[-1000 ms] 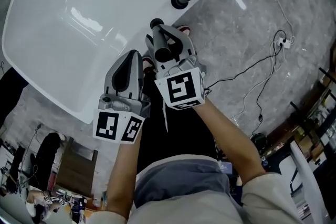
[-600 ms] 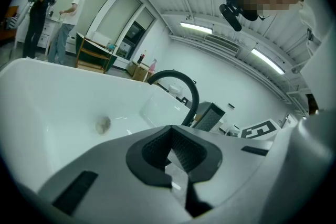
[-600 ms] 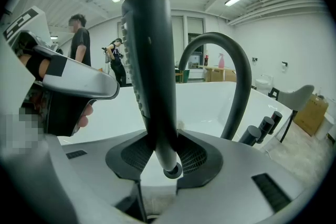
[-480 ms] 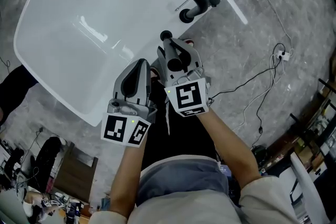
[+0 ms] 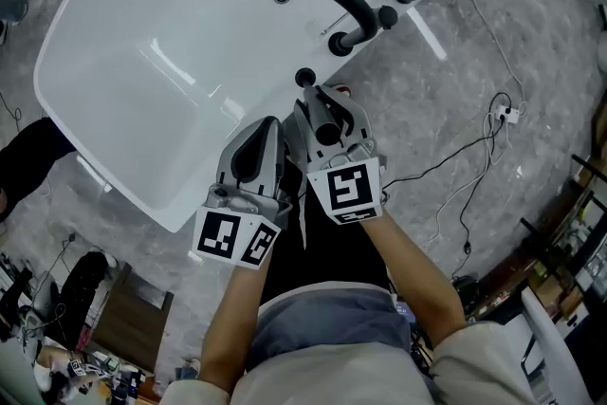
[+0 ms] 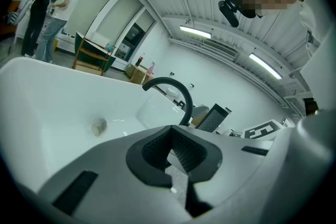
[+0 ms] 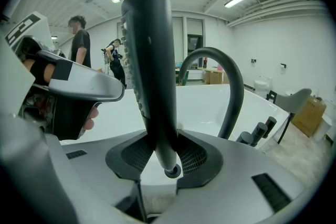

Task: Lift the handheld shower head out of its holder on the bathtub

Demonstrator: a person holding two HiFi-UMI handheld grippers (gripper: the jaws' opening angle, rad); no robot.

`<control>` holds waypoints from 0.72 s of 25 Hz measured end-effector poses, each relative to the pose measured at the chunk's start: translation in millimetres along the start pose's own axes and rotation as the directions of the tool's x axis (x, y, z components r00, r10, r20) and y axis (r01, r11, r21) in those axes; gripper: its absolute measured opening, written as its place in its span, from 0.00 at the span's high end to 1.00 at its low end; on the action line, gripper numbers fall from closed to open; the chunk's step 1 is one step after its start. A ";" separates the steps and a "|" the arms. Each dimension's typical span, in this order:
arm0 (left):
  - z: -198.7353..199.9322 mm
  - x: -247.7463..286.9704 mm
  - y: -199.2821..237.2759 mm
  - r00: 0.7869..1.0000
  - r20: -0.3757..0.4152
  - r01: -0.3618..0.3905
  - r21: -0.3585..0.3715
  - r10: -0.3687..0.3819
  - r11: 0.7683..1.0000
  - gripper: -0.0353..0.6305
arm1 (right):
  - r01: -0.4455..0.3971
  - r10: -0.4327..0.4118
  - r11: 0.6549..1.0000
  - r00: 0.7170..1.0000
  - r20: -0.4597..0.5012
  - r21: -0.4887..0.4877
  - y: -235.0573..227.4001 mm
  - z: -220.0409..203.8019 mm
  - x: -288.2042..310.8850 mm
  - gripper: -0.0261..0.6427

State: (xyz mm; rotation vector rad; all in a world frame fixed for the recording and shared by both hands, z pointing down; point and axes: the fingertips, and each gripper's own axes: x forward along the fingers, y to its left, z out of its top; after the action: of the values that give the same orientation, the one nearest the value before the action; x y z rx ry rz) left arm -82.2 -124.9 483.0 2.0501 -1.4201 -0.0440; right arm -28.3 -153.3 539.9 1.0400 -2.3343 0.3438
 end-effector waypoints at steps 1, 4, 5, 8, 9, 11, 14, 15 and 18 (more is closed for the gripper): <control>1.2 -1.5 -1.4 1.000 0.001 0.001 -0.001 -0.001 1.000 0.94 | 0.000 0.000 1.000 1.000 -0.001 0.001 0.0 1.2 -2.5 0.74; 10.6 -7.0 -6.3 1.000 0.013 0.003 -0.010 -0.003 1.000 0.94 | 0.002 -0.002 1.000 1.000 0.000 0.005 -1.1 9.2 -11.4 0.74; 14.3 -8.7 -7.5 1.000 0.018 0.004 -0.009 -0.004 1.000 0.94 | 0.004 -0.004 1.000 1.000 0.003 0.007 -1.6 12.5 -14.1 0.74; 19.6 -11.3 -8.4 1.000 0.026 0.005 -0.010 -0.004 1.000 0.94 | 0.014 -0.014 1.000 1.000 0.018 0.011 -3.1 19.6 -19.5 0.74; 20.2 -11.7 -8.5 1.000 0.027 0.005 -0.014 -0.004 1.000 0.94 | 0.016 -0.017 1.000 1.000 0.020 0.012 -3.2 21.1 -21.2 0.74; 22.4 -12.2 -9.6 1.000 0.030 0.006 -0.017 -0.005 1.000 0.94 | 0.020 -0.021 1.000 1.000 0.023 0.016 -3.1 25.2 -24.9 0.74; 27.5 -13.6 -13.8 0.999 0.037 0.013 -0.014 -0.013 1.000 0.94 | 0.022 -0.022 1.000 0.999 0.023 0.018 -2.5 34.0 -32.5 0.74; 29.0 -14.0 -14.8 0.999 0.039 0.016 -0.012 -0.016 1.000 0.94 | 0.022 -0.022 1.000 0.999 0.022 0.019 -2.3 36.6 -34.9 0.74; 32.4 -17.0 -16.4 0.999 0.045 0.022 -0.011 -0.021 1.000 0.94 | 0.028 -0.028 0.999 0.999 0.032 0.026 -2.0 41.3 -40.9 0.74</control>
State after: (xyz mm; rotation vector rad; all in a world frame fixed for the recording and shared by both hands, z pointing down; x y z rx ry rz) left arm -87.7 -122.3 443.3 2.0666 -1.4218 -0.1082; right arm -20.4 -148.0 482.6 1.0970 -2.3470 0.3498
